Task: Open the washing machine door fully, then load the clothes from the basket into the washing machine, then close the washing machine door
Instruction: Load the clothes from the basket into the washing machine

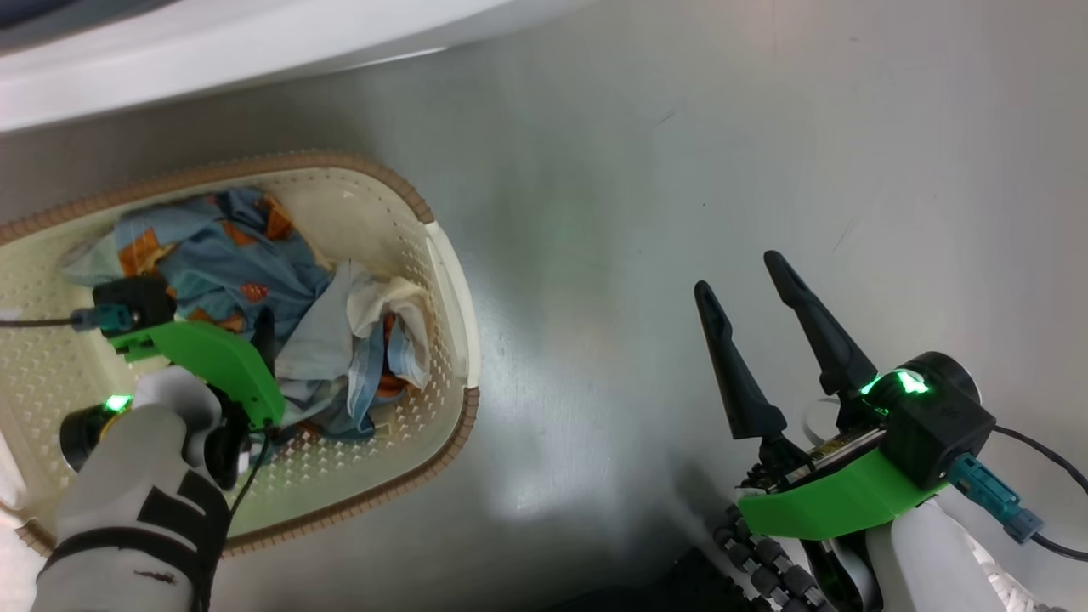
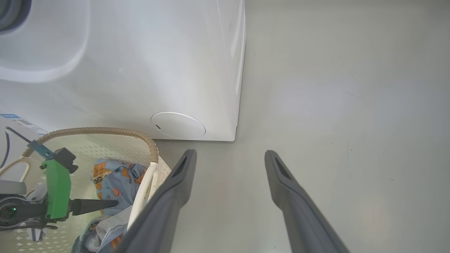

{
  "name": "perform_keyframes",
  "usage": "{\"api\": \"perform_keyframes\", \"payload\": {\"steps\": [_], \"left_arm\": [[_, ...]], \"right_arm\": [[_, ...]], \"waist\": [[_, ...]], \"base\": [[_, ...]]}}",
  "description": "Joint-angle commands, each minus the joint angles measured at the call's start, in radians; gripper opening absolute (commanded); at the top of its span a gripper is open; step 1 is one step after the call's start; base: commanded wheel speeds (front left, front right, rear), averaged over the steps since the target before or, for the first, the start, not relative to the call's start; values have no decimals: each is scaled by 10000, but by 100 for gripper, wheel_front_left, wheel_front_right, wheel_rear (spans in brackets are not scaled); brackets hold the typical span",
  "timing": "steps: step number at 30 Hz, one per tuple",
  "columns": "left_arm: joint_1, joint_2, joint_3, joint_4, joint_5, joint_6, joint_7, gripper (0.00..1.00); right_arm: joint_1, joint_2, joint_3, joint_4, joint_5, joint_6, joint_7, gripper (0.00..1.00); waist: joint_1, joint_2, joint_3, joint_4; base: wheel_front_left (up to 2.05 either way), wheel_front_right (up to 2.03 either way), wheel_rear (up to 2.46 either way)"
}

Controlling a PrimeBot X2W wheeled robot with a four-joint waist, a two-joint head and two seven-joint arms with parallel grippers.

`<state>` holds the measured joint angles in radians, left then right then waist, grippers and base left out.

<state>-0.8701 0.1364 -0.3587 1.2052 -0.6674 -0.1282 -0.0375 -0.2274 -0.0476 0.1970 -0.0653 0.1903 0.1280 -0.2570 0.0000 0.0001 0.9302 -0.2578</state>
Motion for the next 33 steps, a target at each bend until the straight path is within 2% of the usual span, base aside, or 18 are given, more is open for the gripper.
{"api": "perform_keyframes", "payload": {"steps": [1, 21, 22, 23, 24, 25, 26, 27, 33], "left_arm": [[173, 240, 125, 23, -125, -24, -117, 100], [-644, -96, -519, 493, -208, -25, -983, 100], [-647, -117, -551, 508, -221, -25, -1008, 97], [-646, -141, -587, 518, -232, -25, -1048, 76], [-641, -167, -624, 523, -248, -25, -1088, 49], [-629, -194, -666, 519, -266, -25, -1130, 39], [-615, -214, -704, 513, -289, -25, -1178, 22], [-591, -230, -740, 513, -316, -25, -1217, 0], [-281, -302, -972, 452, -545, -25, -1312, 0]], "right_arm": [[155, -26, 165, -222, 15, 27, -48, 100], [178, -26, -48, -376, -222, 27, -48, 100], [179, -26, -69, -369, -224, 27, -48, 100], [182, -26, -83, -361, -222, 27, -48, 100], [182, -26, -87, -350, -218, 27, -48, 100], [178, -26, -82, -337, -209, 27, -48, 100], [164, -26, -71, -322, -194, 27, -48, 100], [144, -26, -62, -308, -176, 27, -48, 100], [45, -26, -19, -174, -82, 27, -48, 100]], "waist": [[0, -1, 82, 30], [0, -1, 582, 265], [0, -1, 573, 275], [0, -1, 560, 287], [0, -1, 543, 300], [0, -1, 522, 315], [0, -1, 501, 329], [0, -1, 473, 340], [0, -1, 127, 411]], "base": [[0, 0, 0], [0, 0, 0], [0, 0, 0], [0, 0, 0], [0, 0, 0], [0, 0, 0], [0, 0, 0], [0, 0, 0], [0, 0, 0]]}}
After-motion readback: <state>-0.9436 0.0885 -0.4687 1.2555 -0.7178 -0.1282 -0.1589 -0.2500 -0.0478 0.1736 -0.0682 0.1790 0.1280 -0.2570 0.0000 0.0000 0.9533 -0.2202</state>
